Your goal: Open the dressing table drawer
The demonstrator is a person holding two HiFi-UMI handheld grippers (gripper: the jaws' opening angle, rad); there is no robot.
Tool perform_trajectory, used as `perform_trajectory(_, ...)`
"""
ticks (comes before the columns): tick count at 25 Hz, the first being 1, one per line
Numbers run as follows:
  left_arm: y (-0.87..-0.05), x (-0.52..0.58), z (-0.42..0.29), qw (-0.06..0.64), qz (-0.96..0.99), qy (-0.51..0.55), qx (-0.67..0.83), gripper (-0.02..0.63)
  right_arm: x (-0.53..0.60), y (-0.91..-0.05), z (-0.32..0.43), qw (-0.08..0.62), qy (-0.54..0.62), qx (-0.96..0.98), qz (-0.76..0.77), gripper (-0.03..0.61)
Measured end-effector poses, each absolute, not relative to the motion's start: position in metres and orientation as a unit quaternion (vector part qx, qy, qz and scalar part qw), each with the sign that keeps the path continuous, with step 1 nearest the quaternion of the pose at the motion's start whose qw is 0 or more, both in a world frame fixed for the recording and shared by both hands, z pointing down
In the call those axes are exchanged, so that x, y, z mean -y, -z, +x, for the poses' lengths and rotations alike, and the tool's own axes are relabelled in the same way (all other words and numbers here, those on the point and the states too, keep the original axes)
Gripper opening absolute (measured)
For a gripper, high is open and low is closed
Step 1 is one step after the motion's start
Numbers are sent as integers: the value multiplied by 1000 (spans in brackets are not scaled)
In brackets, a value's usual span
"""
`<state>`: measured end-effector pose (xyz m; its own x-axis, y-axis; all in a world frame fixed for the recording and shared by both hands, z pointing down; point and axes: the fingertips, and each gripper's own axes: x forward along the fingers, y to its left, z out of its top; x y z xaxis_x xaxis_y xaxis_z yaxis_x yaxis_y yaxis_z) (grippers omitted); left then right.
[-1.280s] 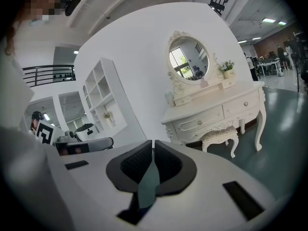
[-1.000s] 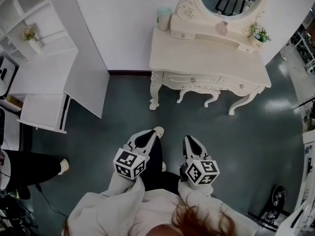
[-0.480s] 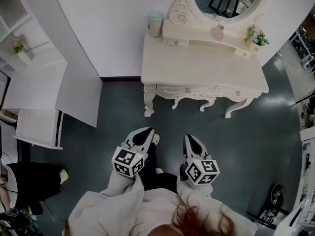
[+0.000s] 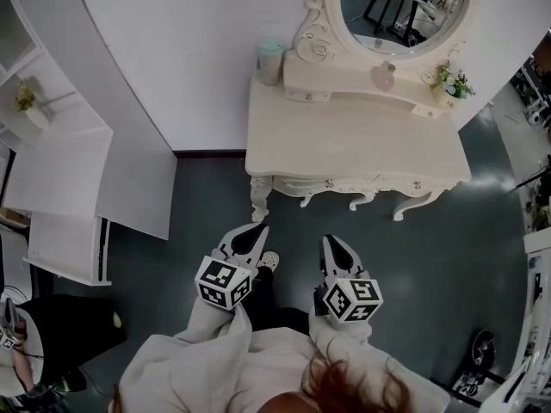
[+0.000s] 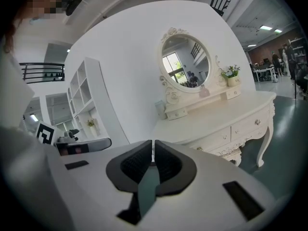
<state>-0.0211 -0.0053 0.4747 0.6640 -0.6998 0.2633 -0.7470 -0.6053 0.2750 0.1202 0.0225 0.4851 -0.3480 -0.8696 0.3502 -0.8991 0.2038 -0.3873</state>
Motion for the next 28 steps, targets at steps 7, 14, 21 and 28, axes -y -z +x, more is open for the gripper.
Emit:
perform_trajectory(7, -472, 56, -27, 183, 897, -63, 398, 20, 25, -483, 116, 27, -269, 770, 578, 41)
perform_trajectory(14, -472, 106, -31, 176, 905, -61, 383, 20, 72, -482, 109, 20, -265, 764, 588, 41)
perform_trajectory(21, -476, 140, -41, 172, 911, -66, 370, 20, 105, -487, 97, 13, -264, 756, 599, 41)
perform_trajectory(28, -489, 144, -42, 187, 915, -80, 350, 20, 105, -499, 87, 17, -280, 744, 607, 41)
